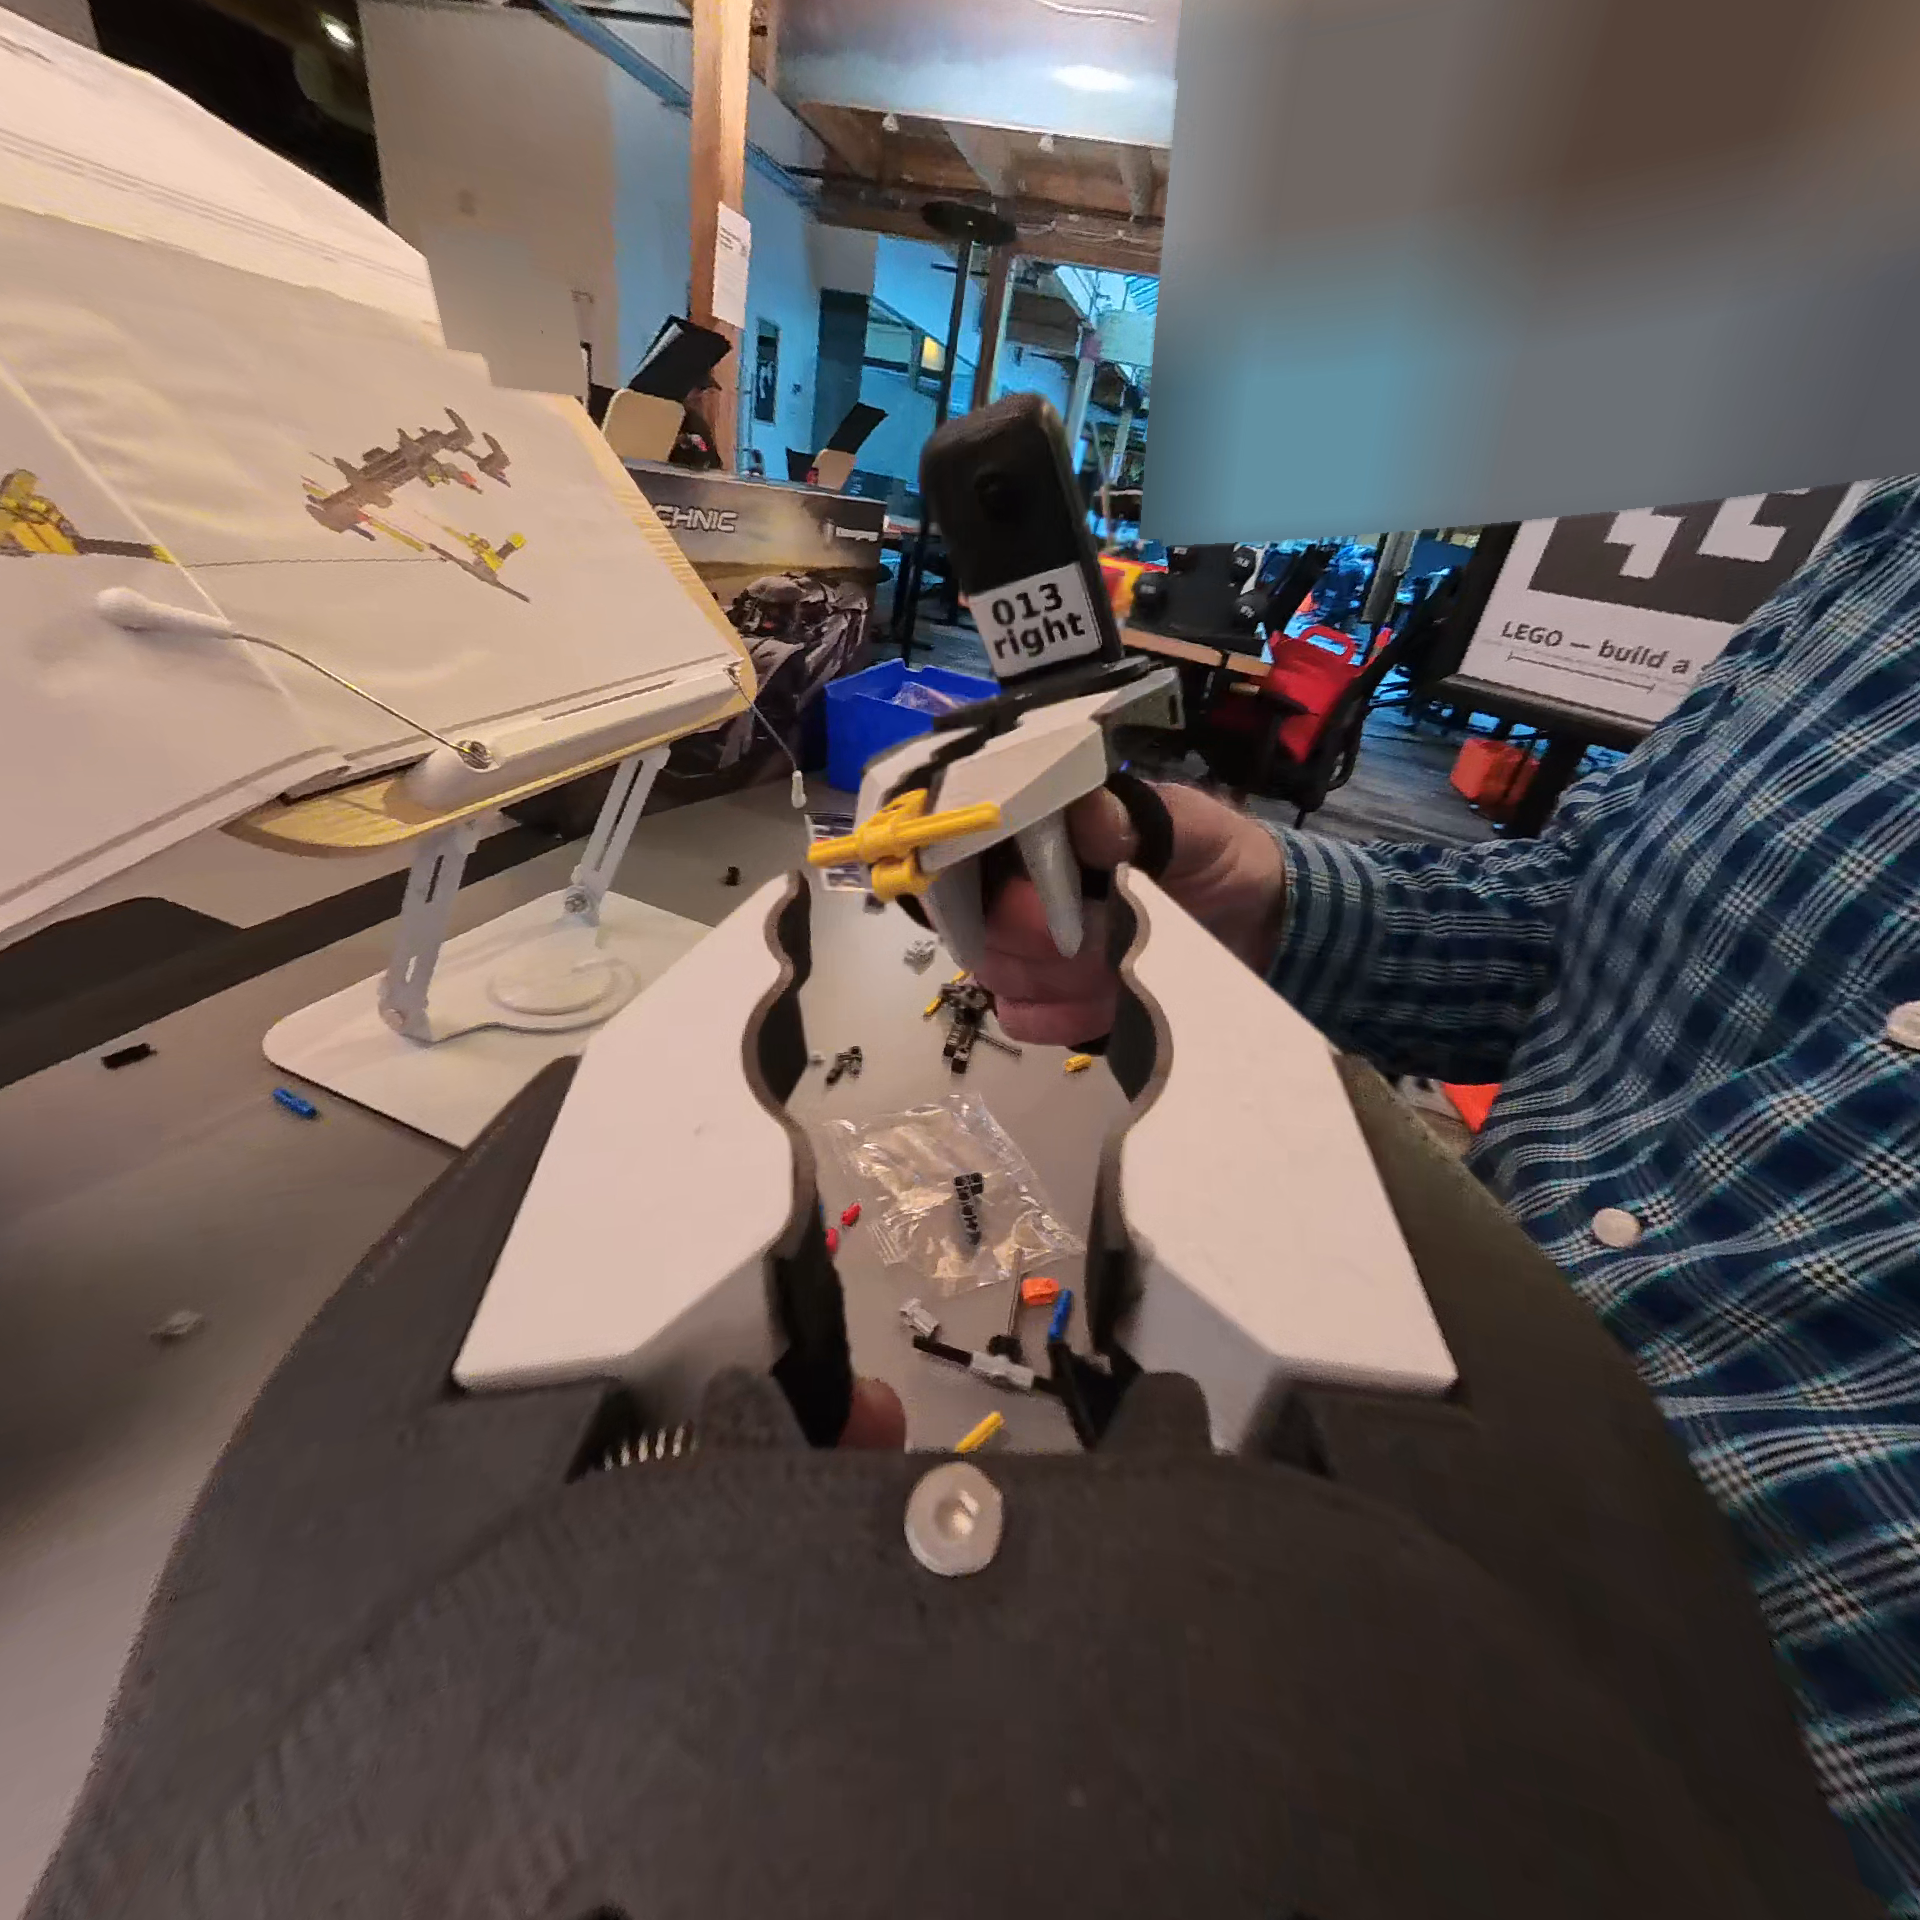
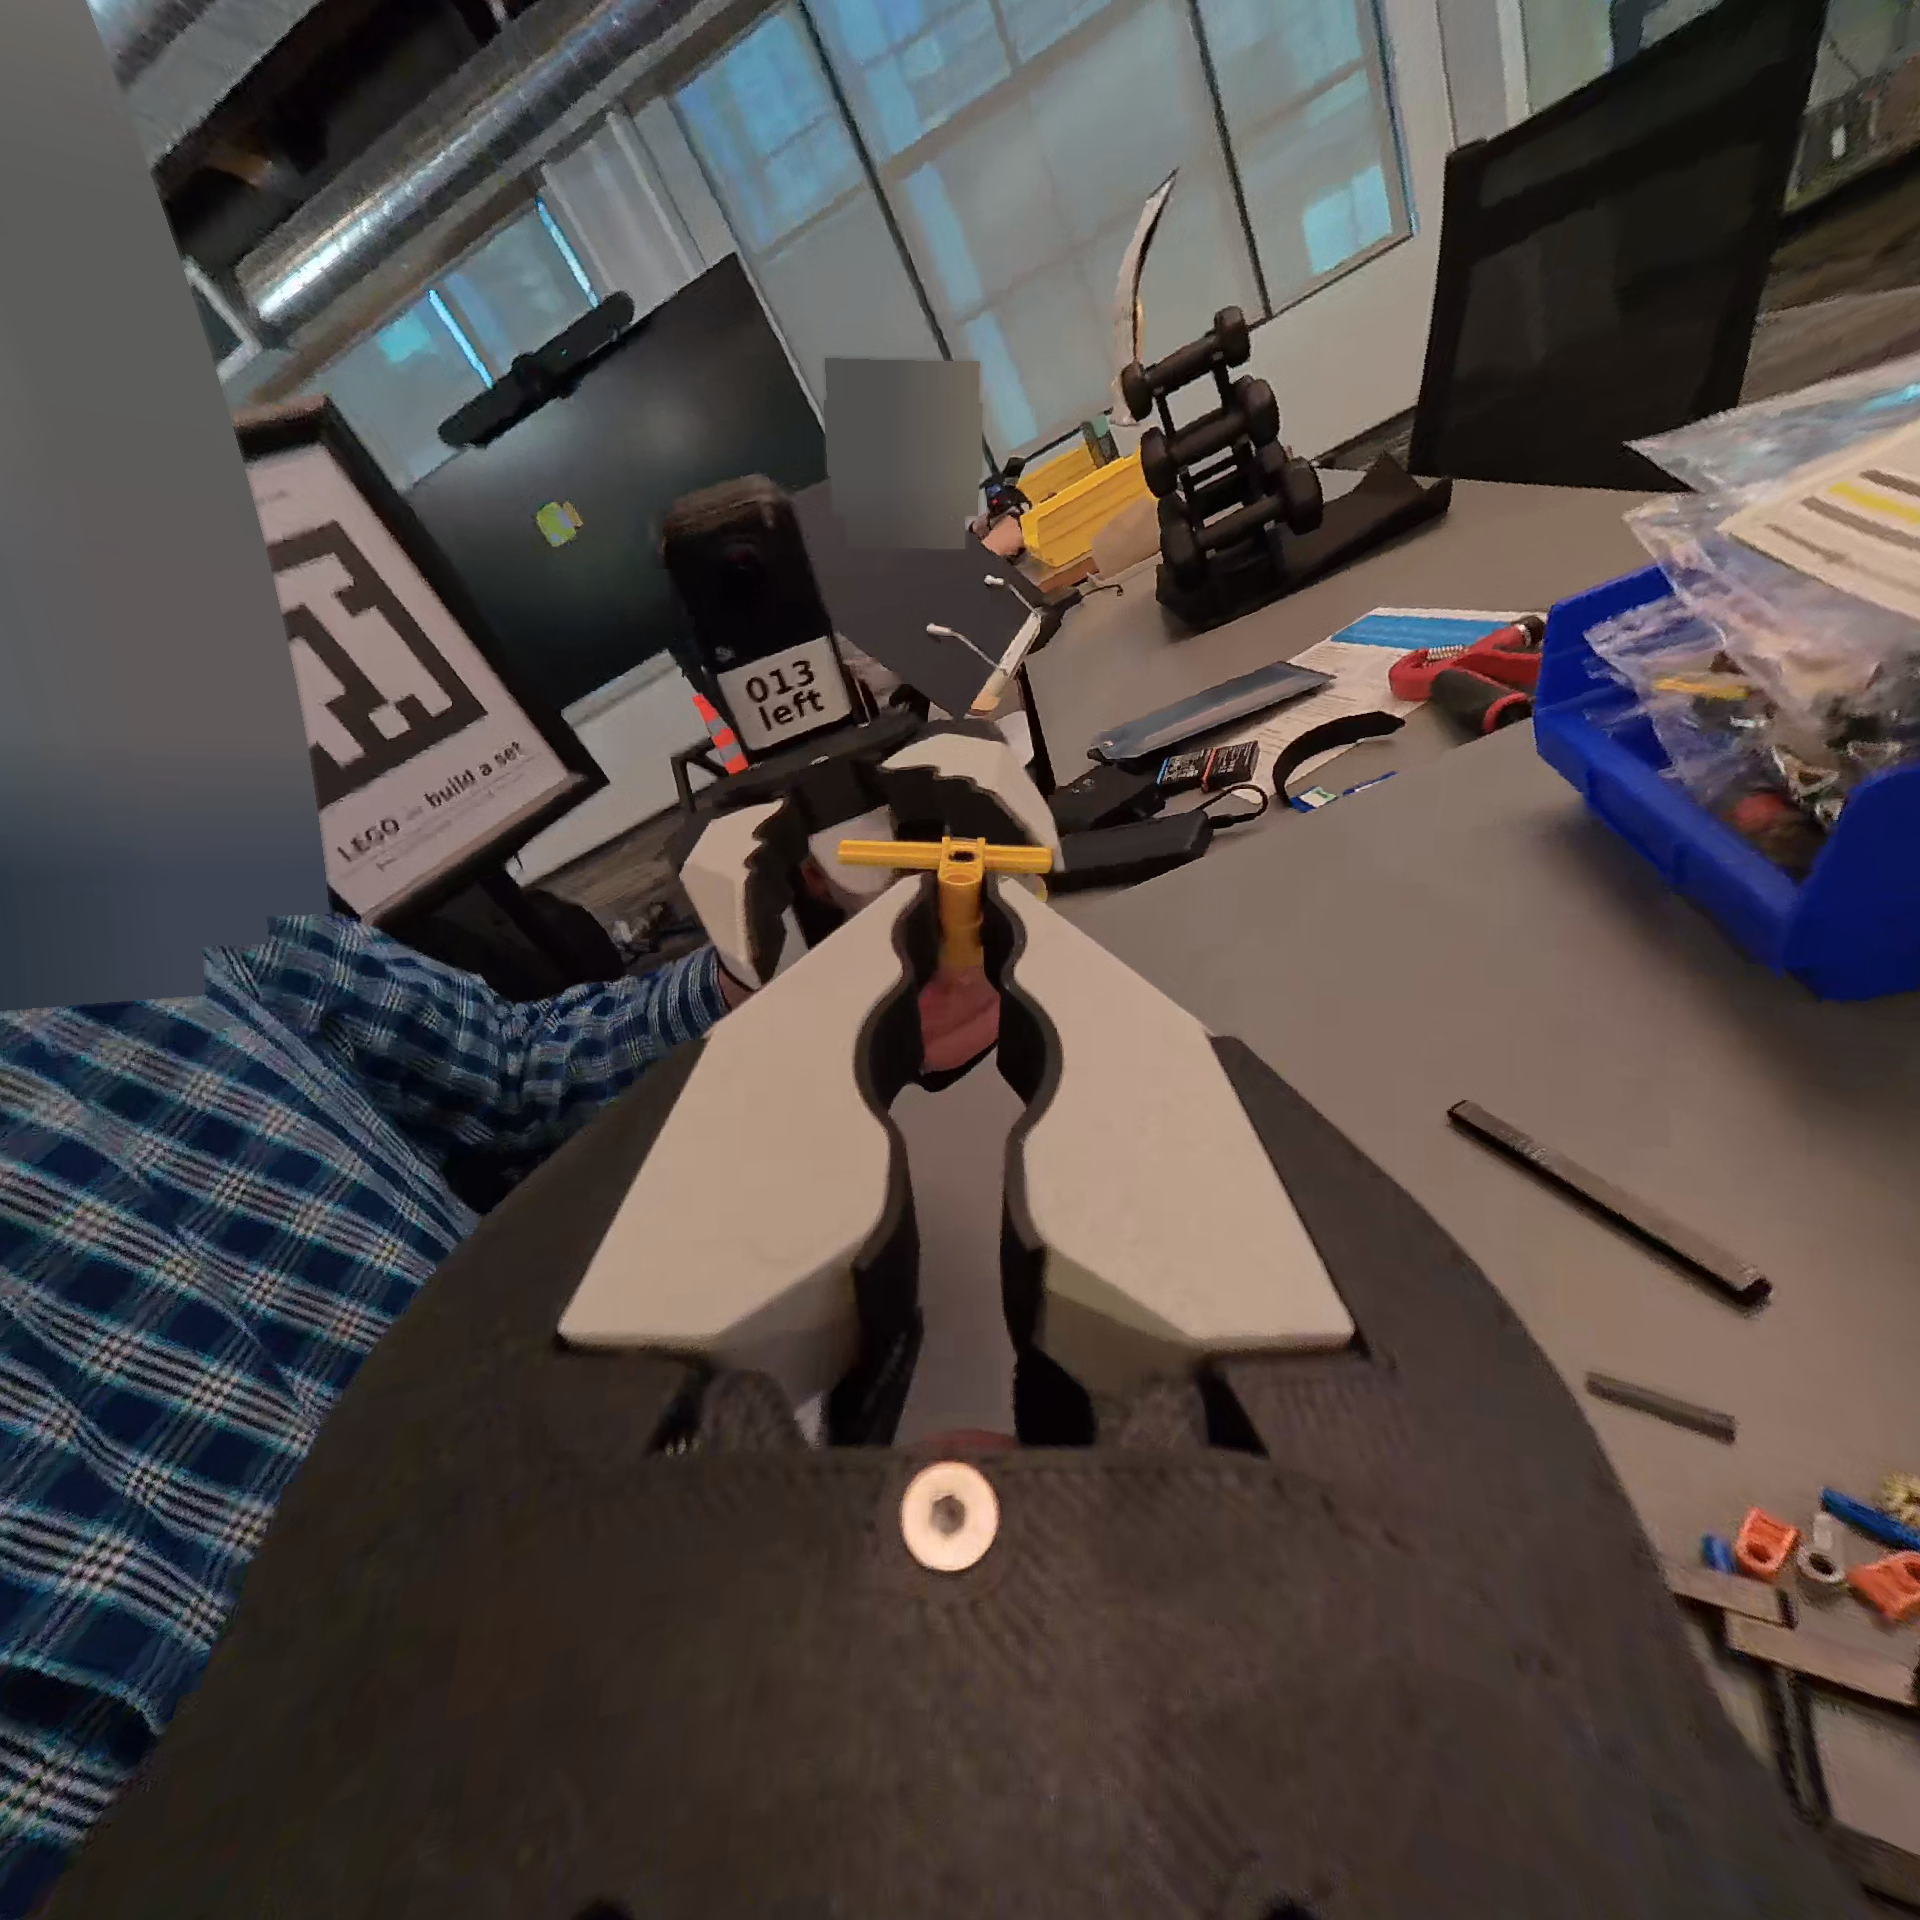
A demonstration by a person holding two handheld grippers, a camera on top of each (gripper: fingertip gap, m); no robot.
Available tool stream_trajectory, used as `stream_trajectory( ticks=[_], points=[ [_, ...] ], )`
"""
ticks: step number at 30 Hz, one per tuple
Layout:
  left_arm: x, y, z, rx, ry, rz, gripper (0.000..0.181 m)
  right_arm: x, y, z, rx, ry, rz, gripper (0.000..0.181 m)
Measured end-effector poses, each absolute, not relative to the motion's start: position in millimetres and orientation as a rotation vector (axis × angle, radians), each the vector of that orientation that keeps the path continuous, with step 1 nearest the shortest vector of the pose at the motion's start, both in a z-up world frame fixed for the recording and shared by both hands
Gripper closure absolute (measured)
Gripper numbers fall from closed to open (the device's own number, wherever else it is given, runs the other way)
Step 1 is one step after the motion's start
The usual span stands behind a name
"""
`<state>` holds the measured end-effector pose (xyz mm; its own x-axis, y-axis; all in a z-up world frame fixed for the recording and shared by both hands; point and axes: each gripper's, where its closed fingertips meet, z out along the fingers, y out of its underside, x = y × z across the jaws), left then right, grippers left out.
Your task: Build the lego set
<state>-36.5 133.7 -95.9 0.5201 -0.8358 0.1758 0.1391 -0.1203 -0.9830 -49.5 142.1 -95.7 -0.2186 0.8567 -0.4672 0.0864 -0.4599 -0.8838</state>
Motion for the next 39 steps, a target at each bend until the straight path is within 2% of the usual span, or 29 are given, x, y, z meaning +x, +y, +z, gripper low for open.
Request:
stream_trajectory(
  ticks=[7,11,12,16,19,22,27,30,36,39],
  points=[
    [-42,144,-110,-1.501,0.820,-0.391,0.132,-57,139,-102,-1.566,-1.028,1.972,0.176],
    [-44,143,-113,-1.476,0.922,-0.191,0.161,-59,132,-108,-1.626,-1.056,2.049,0.176],
    [-45,143,-115,-1.480,0.944,-0.161,0.164,-59,131,-110,-1.645,-1.064,2.063,0.176],
    [-46,140,-117,-1.481,0.967,-0.157,0.165,-58,128,-112,-1.680,-1.048,2.156,0.175],
    [-54,143,-117,-1.491,0.915,-0.191,0.165,-57,136,-114,-1.714,-0.981,2.189,0.153],
    [-57,144,-117,-1.497,0.884,-0.231,0.165,-50,143,-113,-1.705,-0.962,2.152,0.152],
    [-51,143,-116,-1.486,0.891,-0.258,0.165,-50,143,-115,-1.718,-1.046,2.009,0.156],
    [-45,143,-117,-1.478,0.923,-0.220,0.166,-54,137,-110,-1.673,-1.082,2.007,0.175],
    [-45,139,-112,-1.437,0.942,-0.187,0.165,-56,132,-105,-1.603,-1.175,1.882,0.176],
    [-45,138,-106,-1.417,0.916,-0.225,0.166,-55,132,-100,-1.610,-1.117,1.985,0.176]
  ],
)
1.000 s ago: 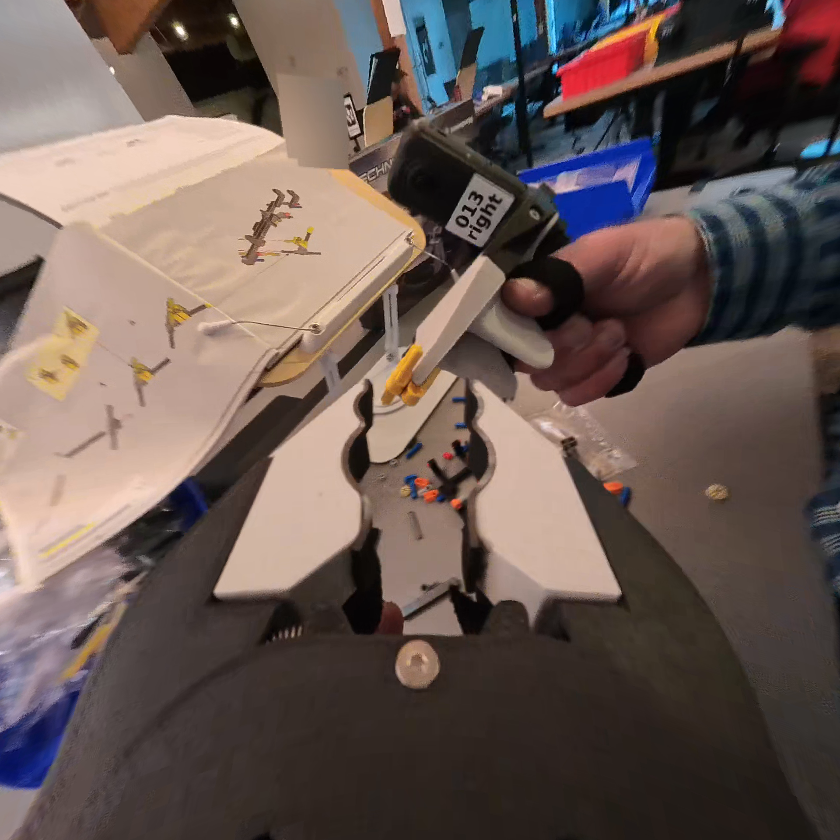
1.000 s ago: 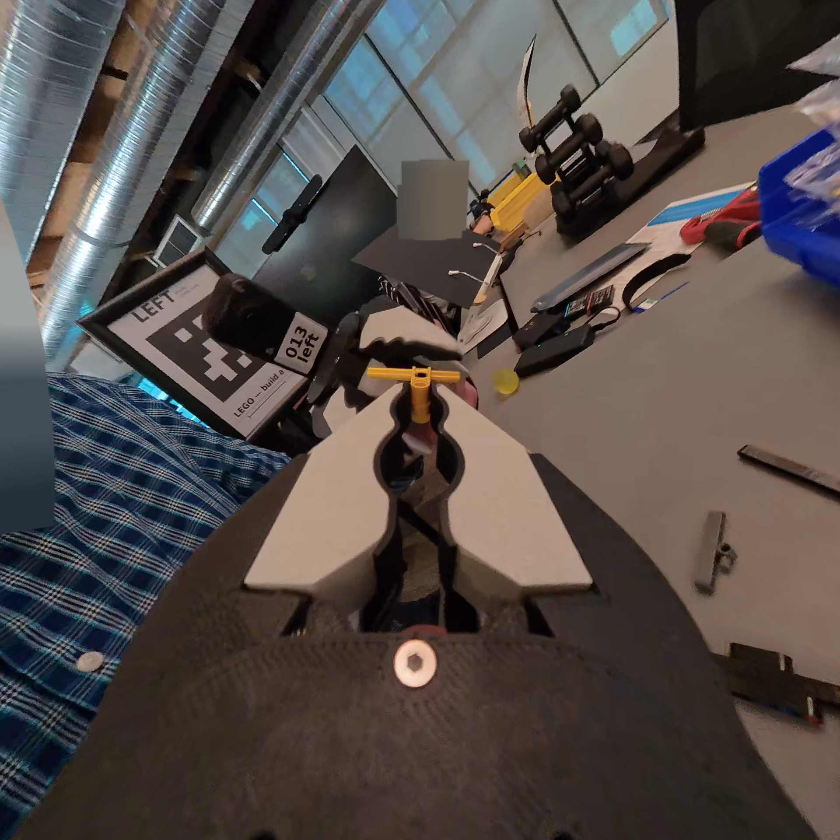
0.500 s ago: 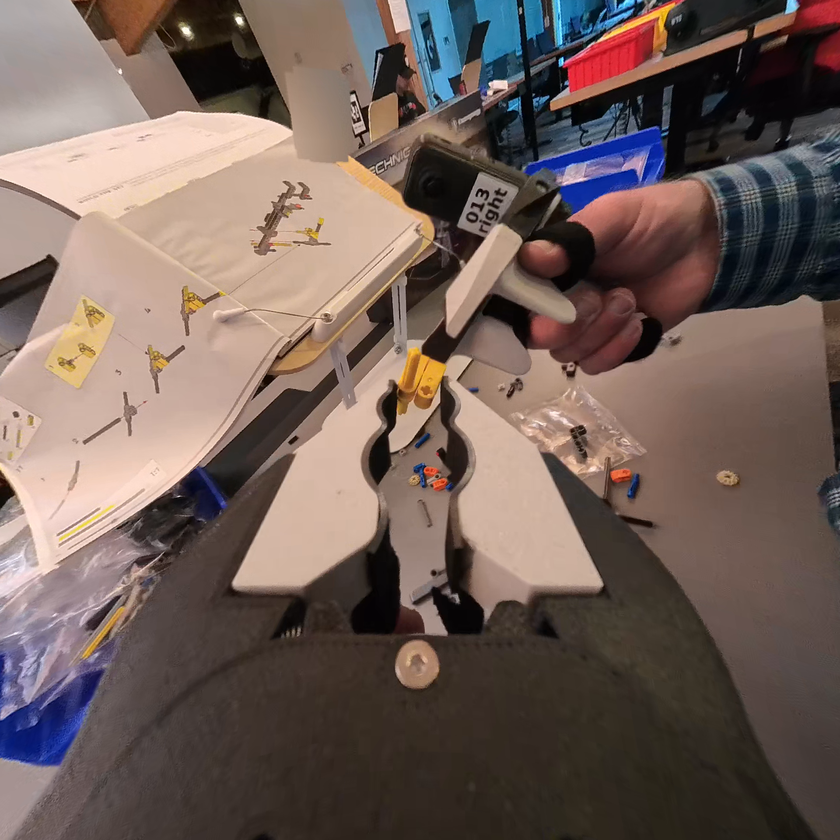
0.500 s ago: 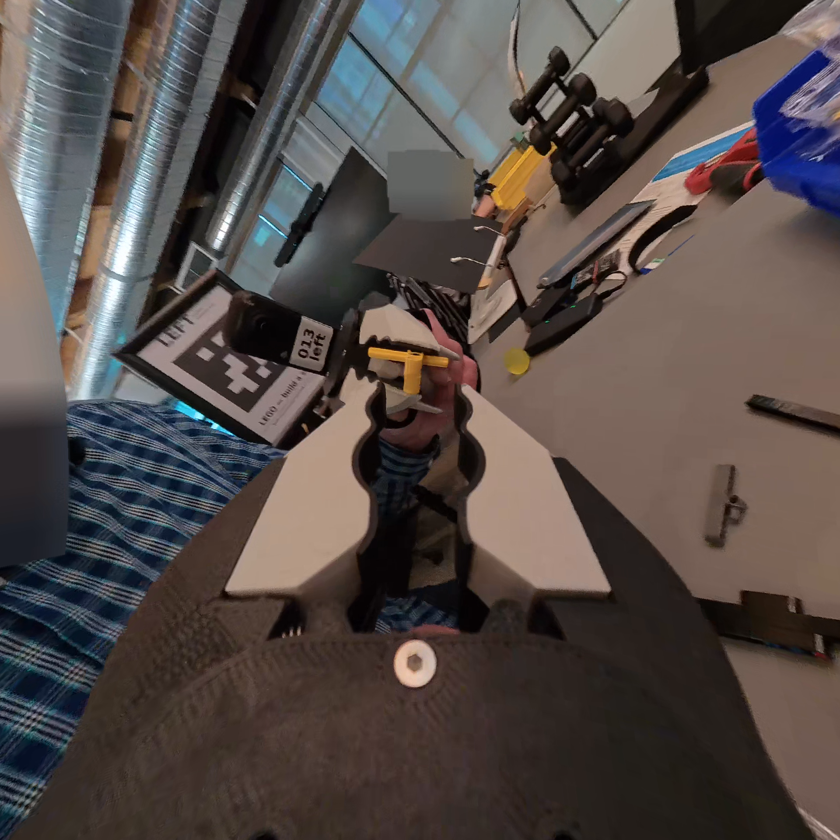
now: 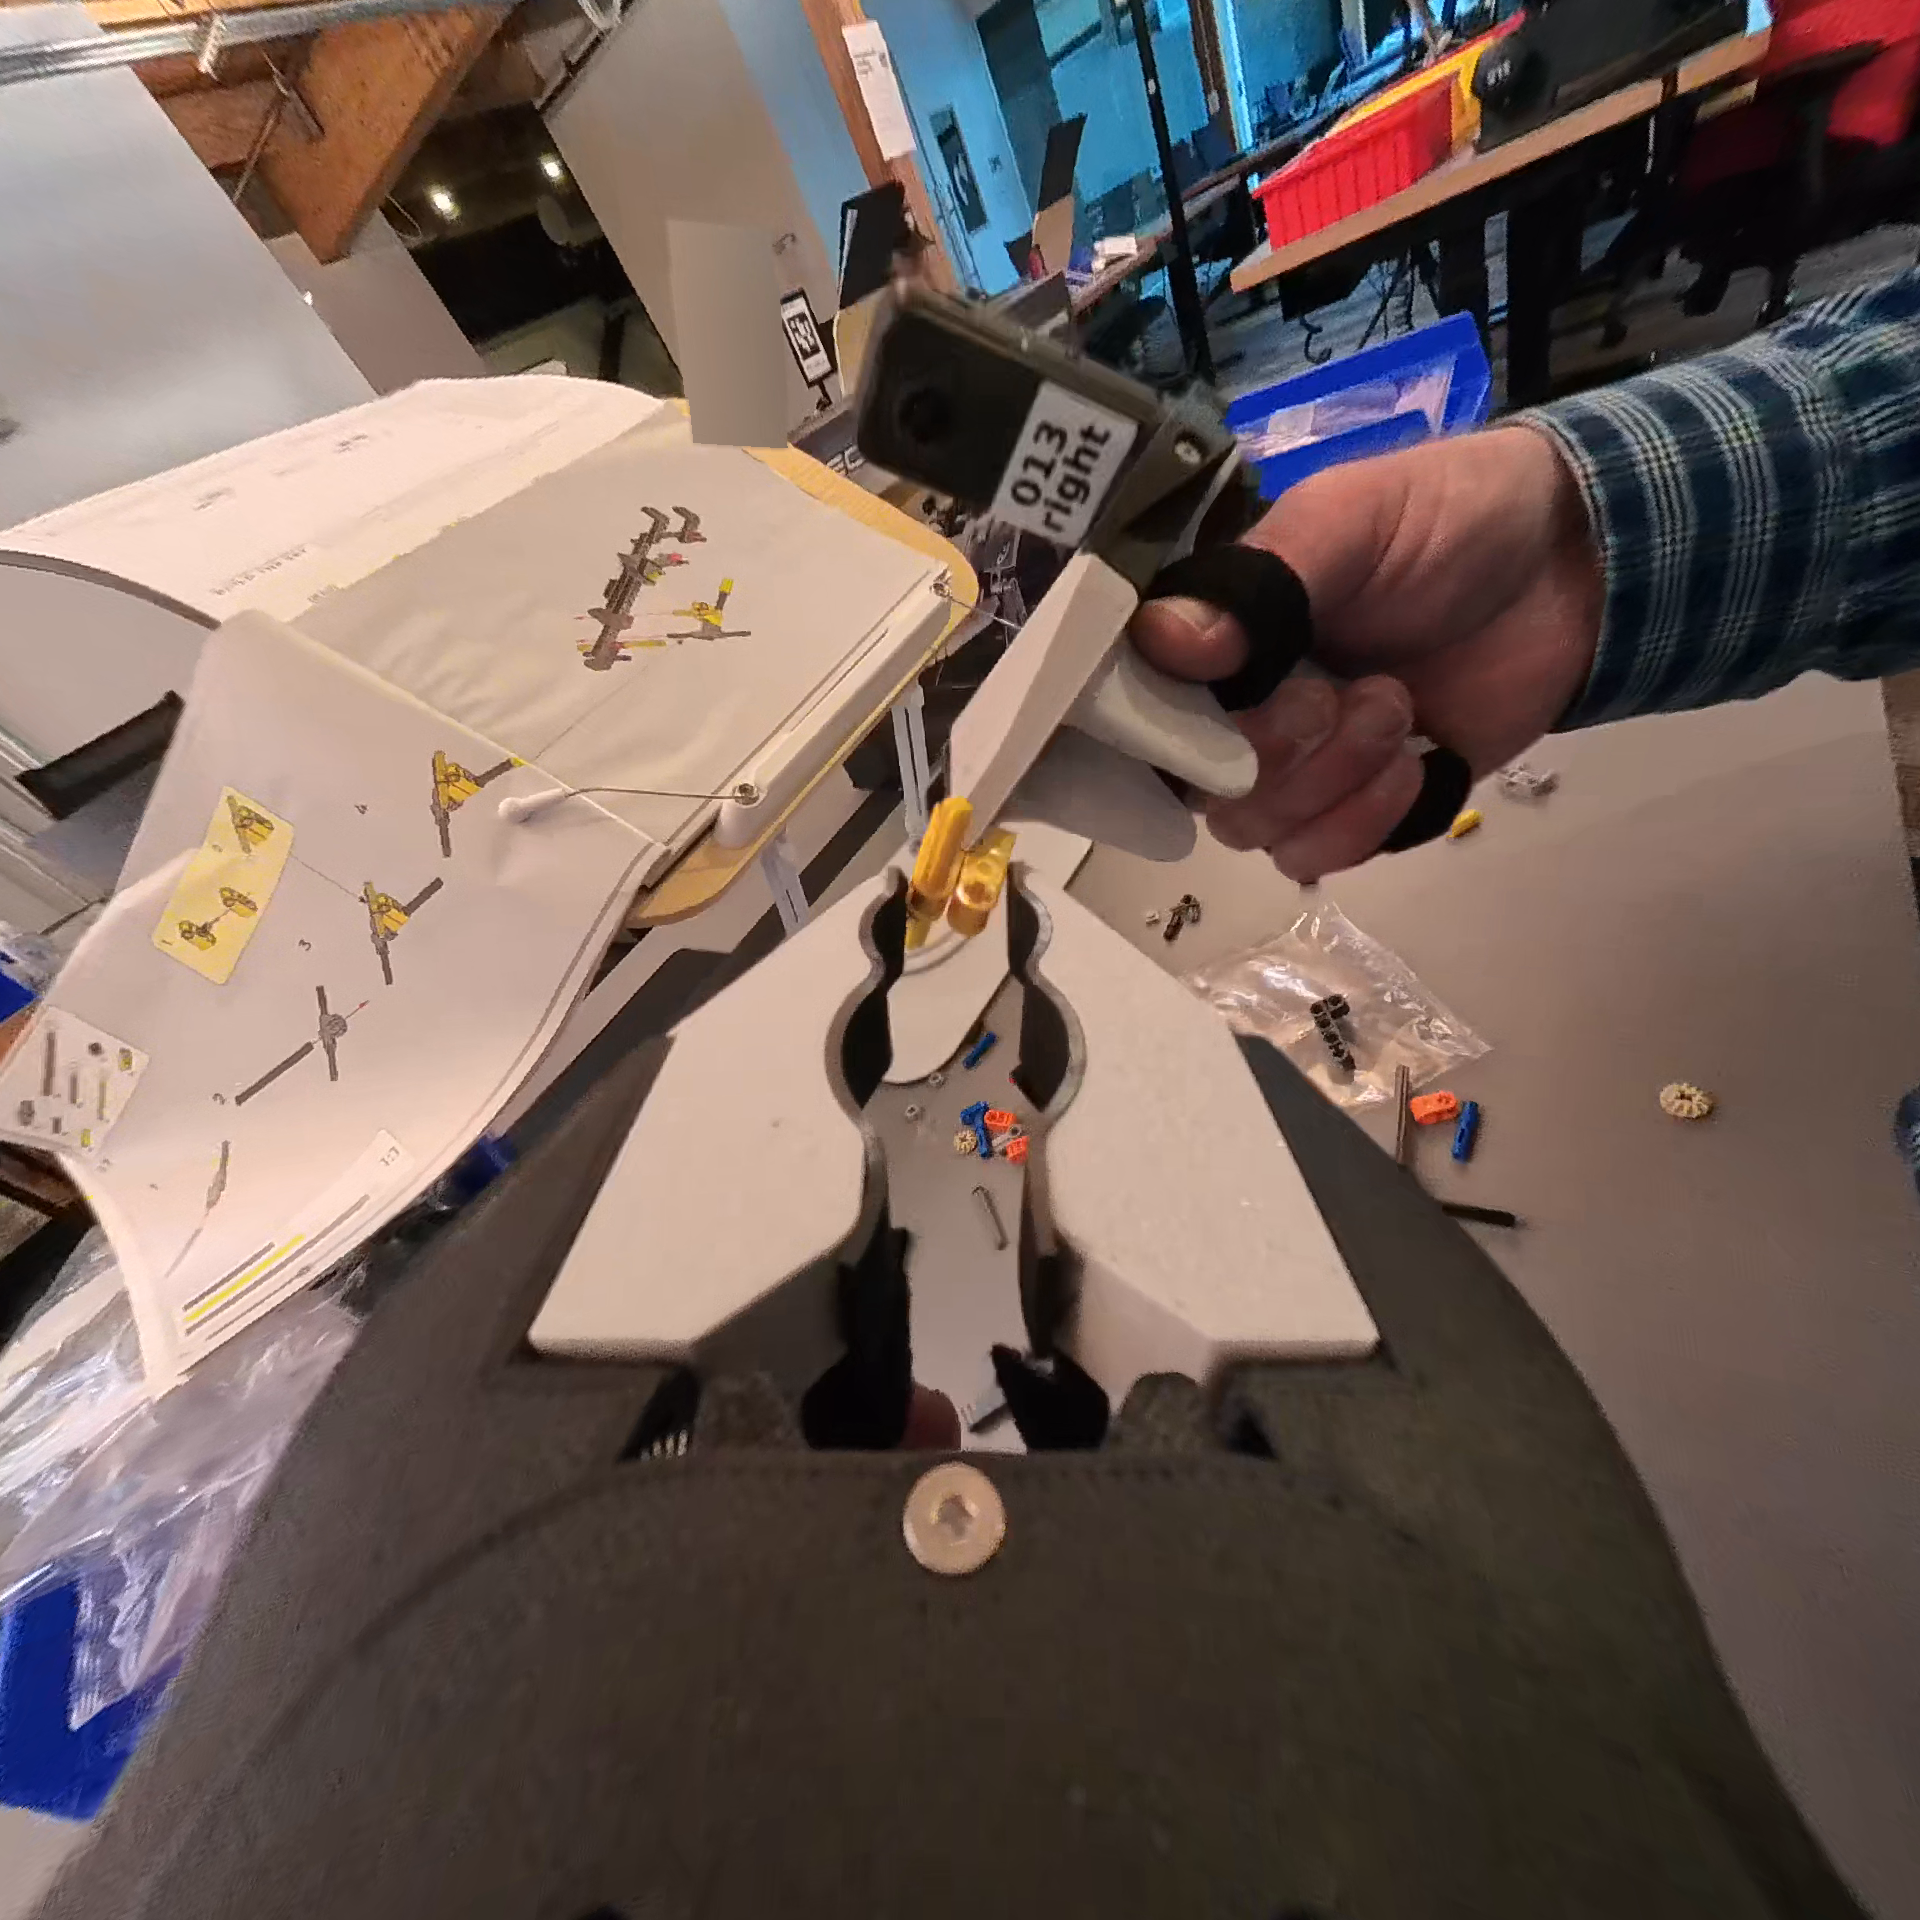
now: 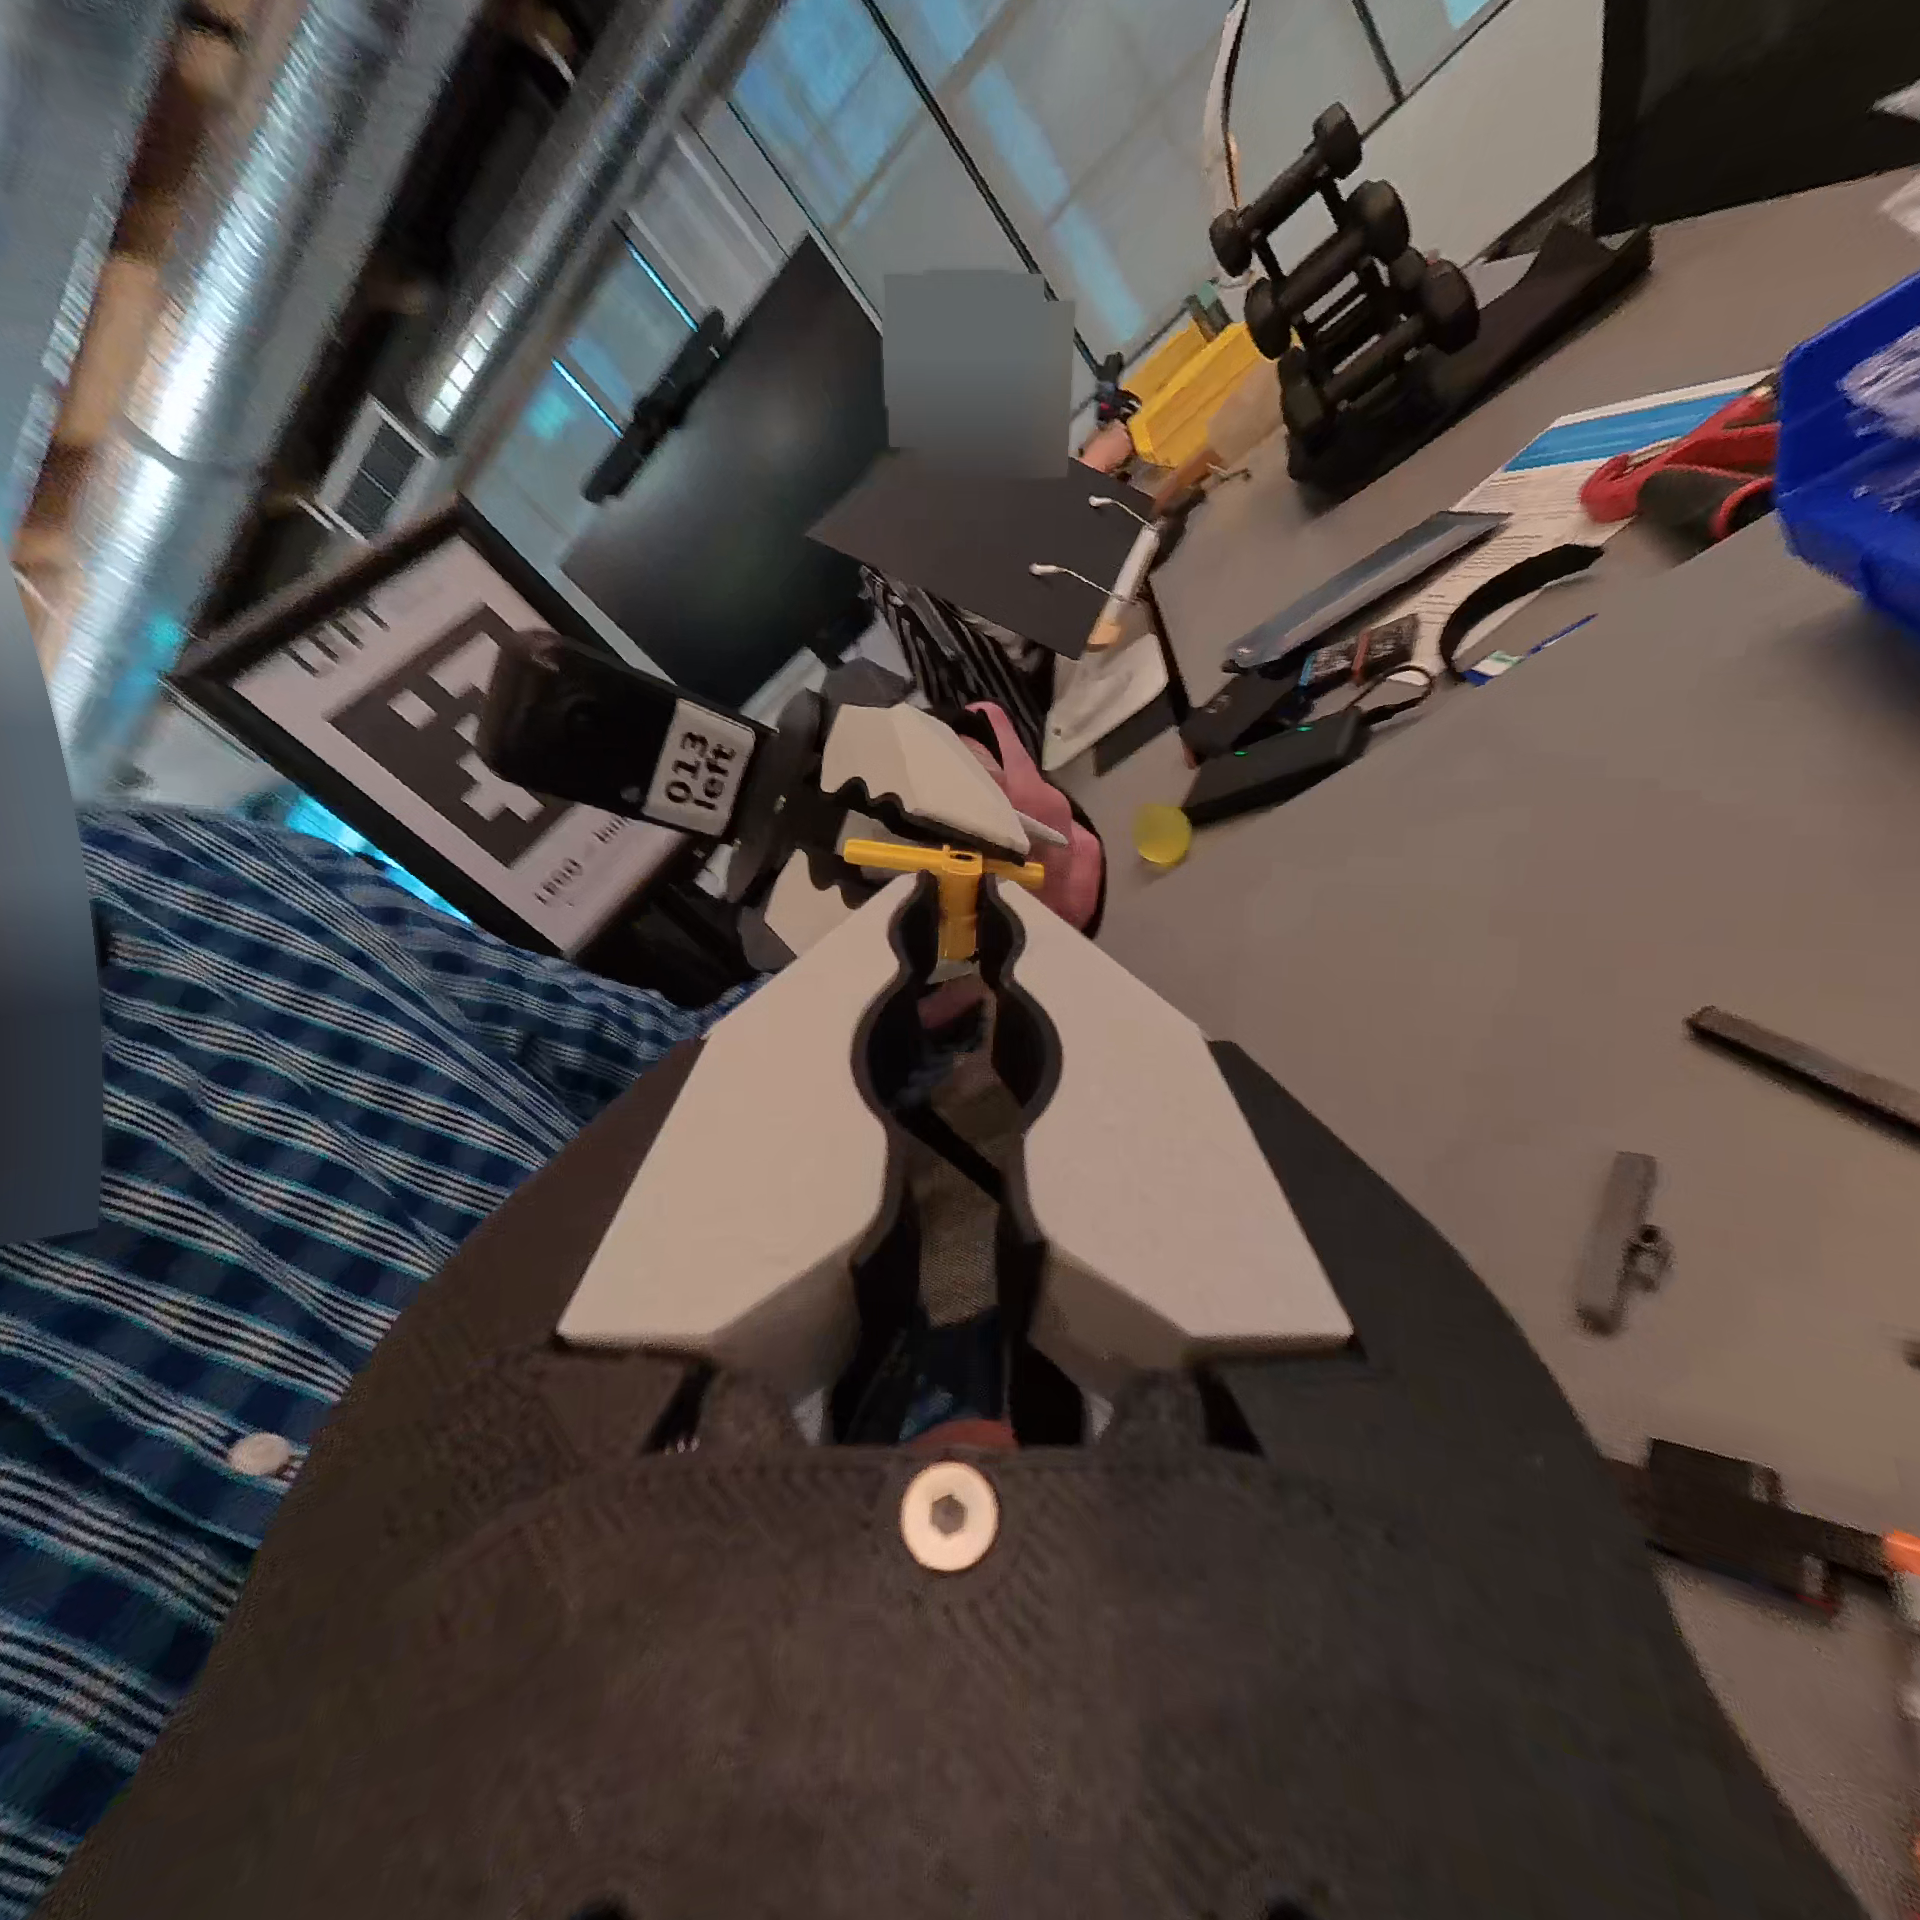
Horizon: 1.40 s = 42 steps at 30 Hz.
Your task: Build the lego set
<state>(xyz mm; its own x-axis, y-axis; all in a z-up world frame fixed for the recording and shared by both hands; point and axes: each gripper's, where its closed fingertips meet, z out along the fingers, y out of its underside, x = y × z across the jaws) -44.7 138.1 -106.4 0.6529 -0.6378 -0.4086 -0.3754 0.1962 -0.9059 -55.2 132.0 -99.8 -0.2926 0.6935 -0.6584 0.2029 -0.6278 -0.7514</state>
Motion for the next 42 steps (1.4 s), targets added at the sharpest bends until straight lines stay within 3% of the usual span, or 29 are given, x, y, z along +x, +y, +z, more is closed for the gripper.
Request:
stream_trajectory(
  ticks=[5,7,14,18,26,42],
  points=[
    [-50,142,-109,-1.490,0.861,-0.304,0.167,-60,141,-101,-1.641,-0.975,2.079,0.174],
    [-53,143,-108,-1.528,0.804,-0.401,0.168,-58,156,-101,-1.666,-0.858,2.104,0.158],
    [-58,145,-105,-1.548,0.713,-0.560,0.167,-51,161,-103,-1.677,-0.894,2.018,0.162],
    [-56,142,-105,-1.563,0.699,-0.653,0.167,-50,150,-103,-1.547,-1.167,1.675,0.158],
    [-48,136,-131,-1.738,0.804,-0.670,0.167,-47,155,-116,-1.108,-1.642,0.455,0.159],
    [-58,142,-155,-1.813,0.759,-0.758,0.167,-55,150,-140,-1.058,-1.737,0.345,0.157]
  ],
)
